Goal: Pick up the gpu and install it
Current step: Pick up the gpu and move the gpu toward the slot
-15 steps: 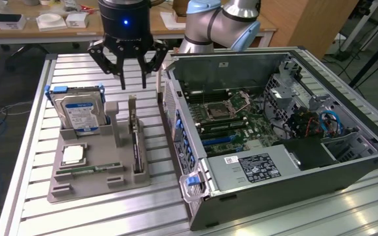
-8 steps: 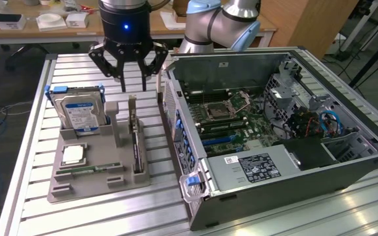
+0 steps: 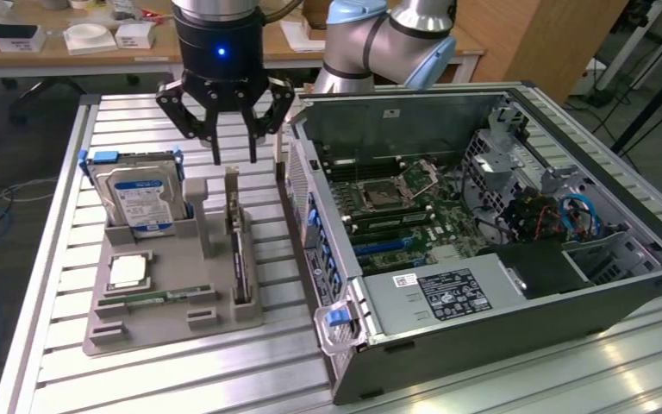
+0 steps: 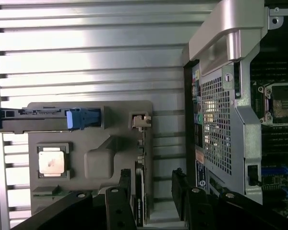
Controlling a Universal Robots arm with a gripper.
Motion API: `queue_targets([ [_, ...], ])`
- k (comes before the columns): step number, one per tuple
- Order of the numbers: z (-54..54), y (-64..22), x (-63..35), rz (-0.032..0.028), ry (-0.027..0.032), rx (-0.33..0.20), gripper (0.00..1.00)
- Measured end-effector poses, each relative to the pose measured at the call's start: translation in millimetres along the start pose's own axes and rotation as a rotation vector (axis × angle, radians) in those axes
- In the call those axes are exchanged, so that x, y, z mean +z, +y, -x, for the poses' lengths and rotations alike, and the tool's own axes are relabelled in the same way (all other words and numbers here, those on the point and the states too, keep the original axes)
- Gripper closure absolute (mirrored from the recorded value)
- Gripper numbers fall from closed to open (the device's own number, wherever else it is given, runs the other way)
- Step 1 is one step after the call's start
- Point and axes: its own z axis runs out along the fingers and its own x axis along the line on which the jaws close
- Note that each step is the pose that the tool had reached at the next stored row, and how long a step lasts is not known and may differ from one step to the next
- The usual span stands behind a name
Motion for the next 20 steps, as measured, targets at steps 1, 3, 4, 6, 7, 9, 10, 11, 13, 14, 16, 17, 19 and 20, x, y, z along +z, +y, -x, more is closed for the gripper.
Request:
queue_targets([
  [1,0.0,-0.6,0.1,-0.0001,0.0000,0.000,0.53],
  [3,0.1,-2.0,0.3,-0.0006,0.0000,0.000,0.53],
  [4,0.2,-2.8,0.4,-0.0010,0.0000,0.000,0.53],
  [6,0.3,-5.0,0.6,-0.0015,0.0000,0.000,0.53],
  [7,0.4,-6.3,0.8,-0.0015,-0.0001,0.000,0.53],
  [9,0.6,-9.0,1.2,-0.0017,-0.0001,0.000,0.53],
  [10,0.7,-10.4,1.4,-0.0018,-0.0001,0.000,0.53],
  [11,0.8,-11.8,1.7,-0.0019,-0.0001,0.000,0.53],
  [13,1.0,-14.1,2.1,-0.0020,-0.0001,0.000,0.53],
  [14,1.1,-15.1,2.4,-0.0021,-0.0001,0.000,0.53],
  [16,1.2,-17.0,2.9,-0.0025,-0.0001,0.000,0.53],
  [17,1.2,-17.9,3.2,-0.0026,-0.0001,0.000,0.53],
  [19,1.4,-19.5,3.9,-0.0027,-0.0002,0.000,0.53],
  [20,1.4,-20.1,4.3,-0.0027,-0.0002,0.000,0.53],
])
